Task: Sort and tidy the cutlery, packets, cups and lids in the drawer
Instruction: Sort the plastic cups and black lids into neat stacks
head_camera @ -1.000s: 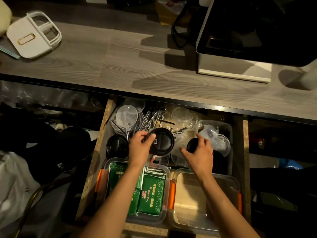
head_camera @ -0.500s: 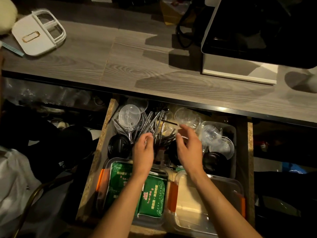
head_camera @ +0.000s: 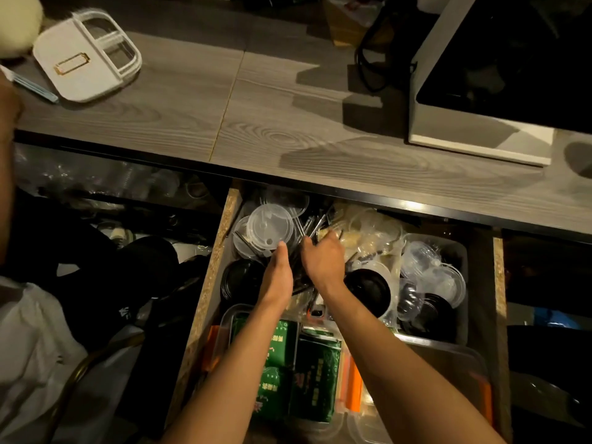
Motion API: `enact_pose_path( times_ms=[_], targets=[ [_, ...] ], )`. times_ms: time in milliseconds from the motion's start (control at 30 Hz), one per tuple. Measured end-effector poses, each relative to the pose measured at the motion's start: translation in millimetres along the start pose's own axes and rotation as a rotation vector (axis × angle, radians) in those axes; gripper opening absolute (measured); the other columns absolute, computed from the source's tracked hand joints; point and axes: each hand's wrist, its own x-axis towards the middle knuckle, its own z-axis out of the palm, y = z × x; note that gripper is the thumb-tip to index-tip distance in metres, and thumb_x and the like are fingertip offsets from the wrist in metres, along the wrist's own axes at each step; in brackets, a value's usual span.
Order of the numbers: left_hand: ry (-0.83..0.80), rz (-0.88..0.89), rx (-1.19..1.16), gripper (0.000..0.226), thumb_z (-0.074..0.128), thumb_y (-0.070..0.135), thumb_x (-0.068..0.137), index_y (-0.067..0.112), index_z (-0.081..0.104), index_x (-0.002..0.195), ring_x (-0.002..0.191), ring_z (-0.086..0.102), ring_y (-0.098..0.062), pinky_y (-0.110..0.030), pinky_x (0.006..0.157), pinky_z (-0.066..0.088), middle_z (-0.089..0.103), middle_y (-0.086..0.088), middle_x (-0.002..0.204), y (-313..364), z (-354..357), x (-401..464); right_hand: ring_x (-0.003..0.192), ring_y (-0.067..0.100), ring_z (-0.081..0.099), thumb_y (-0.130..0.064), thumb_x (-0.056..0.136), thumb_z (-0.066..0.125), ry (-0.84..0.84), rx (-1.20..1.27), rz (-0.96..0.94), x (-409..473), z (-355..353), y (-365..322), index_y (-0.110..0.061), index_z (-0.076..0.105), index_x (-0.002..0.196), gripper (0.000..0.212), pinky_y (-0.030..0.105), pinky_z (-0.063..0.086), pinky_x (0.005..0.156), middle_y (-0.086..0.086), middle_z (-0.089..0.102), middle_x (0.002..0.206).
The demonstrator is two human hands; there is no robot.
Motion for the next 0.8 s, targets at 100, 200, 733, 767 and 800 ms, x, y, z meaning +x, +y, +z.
enact_pose_path(
  times_ms=[100, 200, 733, 767, 800],
  targets=[
    [-0.022, -0.030, 0.017, 0.066, 0.020, 0.058, 0.103, 0.018, 0.032, 0.155, 0.146, 0.031, -0.024, -0.034, 0.114, 0.027, 0.034, -0.007, 0.159, 5.7, 0.6, -0.1, 0.111, 0.037, 0.060, -0.056, 0.095, 0.042, -0.156, 0.030, 0.149, 0.8, 1.9, 0.7, 0.005, 0.058, 0.122, 0.069, 0.040, 0.048, 0.095, 0.022, 0.063, 0.123],
    [-0.070, -0.024, -0.013, 0.064, 0.018, 0.056, 0.104, 0.020, 0.028, 0.156, 0.148, 0.028, -0.020, -0.032, 0.115, 0.025, 0.029, -0.006, 0.161, 6.3, -1.5, -5.0, 0.118, 0.037, 0.057, -0.065, 0.095, 0.035, -0.215, 0.025, 0.115, -1.3, -1.6, -0.7, 0.005, 0.056, 0.126, 0.079, 0.040, 0.043, 0.097, 0.023, 0.060, 0.128],
    [-0.203, 0.146, -0.101, 0.051, 0.027, 0.039, 0.108, 0.009, 0.052, 0.141, 0.131, 0.052, -0.021, -0.024, 0.101, 0.042, 0.052, -0.012, 0.145, 16.1, -5.2, -42.0, 0.082, 0.022, 0.070, -0.028, 0.088, 0.070, -0.224, 0.604, 0.140, -9.3, -25.7, 7.6, -0.002, 0.061, 0.109, 0.034, 0.031, 0.056, 0.071, 0.012, 0.072, 0.095],
    [-0.181, 0.175, -0.089, 0.042, 0.033, 0.033, 0.107, 0.012, 0.058, 0.134, 0.121, 0.059, -0.017, -0.021, 0.094, 0.047, 0.058, -0.011, 0.138, 17.0, -4.1, -44.3, 0.077, 0.022, 0.070, -0.025, 0.086, 0.071, -0.240, 0.627, 0.173, -10.5, -31.4, 6.6, -0.001, 0.064, 0.102, 0.029, 0.031, 0.056, 0.068, 0.012, 0.072, 0.089],
    [-0.144, 0.200, -0.086, 0.032, 0.039, 0.028, 0.107, 0.016, 0.064, 0.122, 0.111, 0.063, -0.014, -0.020, 0.086, 0.051, 0.064, -0.008, 0.130, 16.7, -3.2, -45.8, 0.072, 0.023, 0.069, -0.021, 0.084, 0.072, -0.248, 0.652, 0.198, -10.4, -34.5, 7.1, -0.001, 0.066, 0.095, 0.024, 0.031, 0.055, 0.066, 0.012, 0.071, 0.083]
  ],
)
